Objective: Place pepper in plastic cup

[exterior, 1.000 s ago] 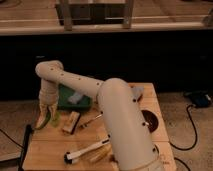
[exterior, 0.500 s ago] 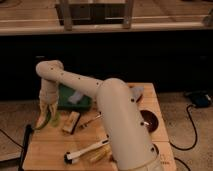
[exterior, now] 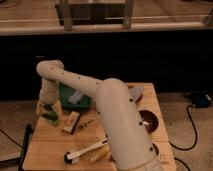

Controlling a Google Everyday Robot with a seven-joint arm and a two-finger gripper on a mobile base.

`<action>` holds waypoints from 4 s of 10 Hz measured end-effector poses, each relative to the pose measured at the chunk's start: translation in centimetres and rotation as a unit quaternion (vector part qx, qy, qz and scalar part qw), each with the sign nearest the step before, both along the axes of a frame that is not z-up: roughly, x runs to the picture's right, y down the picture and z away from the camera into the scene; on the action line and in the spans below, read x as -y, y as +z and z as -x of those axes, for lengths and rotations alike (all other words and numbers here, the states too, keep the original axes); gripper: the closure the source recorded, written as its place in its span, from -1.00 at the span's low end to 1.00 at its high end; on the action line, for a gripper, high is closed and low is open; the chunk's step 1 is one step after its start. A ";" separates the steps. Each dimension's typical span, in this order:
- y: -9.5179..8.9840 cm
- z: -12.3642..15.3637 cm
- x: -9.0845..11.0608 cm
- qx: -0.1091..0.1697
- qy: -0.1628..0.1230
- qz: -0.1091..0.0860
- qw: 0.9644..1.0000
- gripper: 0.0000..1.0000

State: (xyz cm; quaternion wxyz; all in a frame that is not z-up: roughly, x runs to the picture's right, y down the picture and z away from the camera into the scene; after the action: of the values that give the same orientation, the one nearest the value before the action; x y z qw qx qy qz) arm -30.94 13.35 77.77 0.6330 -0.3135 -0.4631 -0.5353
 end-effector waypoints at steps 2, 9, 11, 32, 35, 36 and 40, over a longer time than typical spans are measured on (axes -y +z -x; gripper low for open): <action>0.1 -0.1 0.1 0.002 0.002 0.001 1.000 -0.60; -0.2 -0.2 1.0 0.020 0.000 -0.013 1.000 -0.60; -0.4 -0.2 1.4 0.024 -0.001 -0.018 1.000 -0.60; -0.4 -0.3 1.4 0.024 -0.001 -0.019 1.000 -0.60; -0.4 -0.2 1.4 0.024 -0.001 -0.019 1.000 -0.60; -0.4 -0.2 1.4 0.024 -0.001 -0.019 1.000 -0.60; -0.4 -0.3 1.4 0.024 -0.001 -0.019 1.000 -0.60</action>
State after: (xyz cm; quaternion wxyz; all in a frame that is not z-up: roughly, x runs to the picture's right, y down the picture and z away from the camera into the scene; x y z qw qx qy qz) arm -30.69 11.95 77.34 0.6266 -0.2890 -0.4679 -0.5522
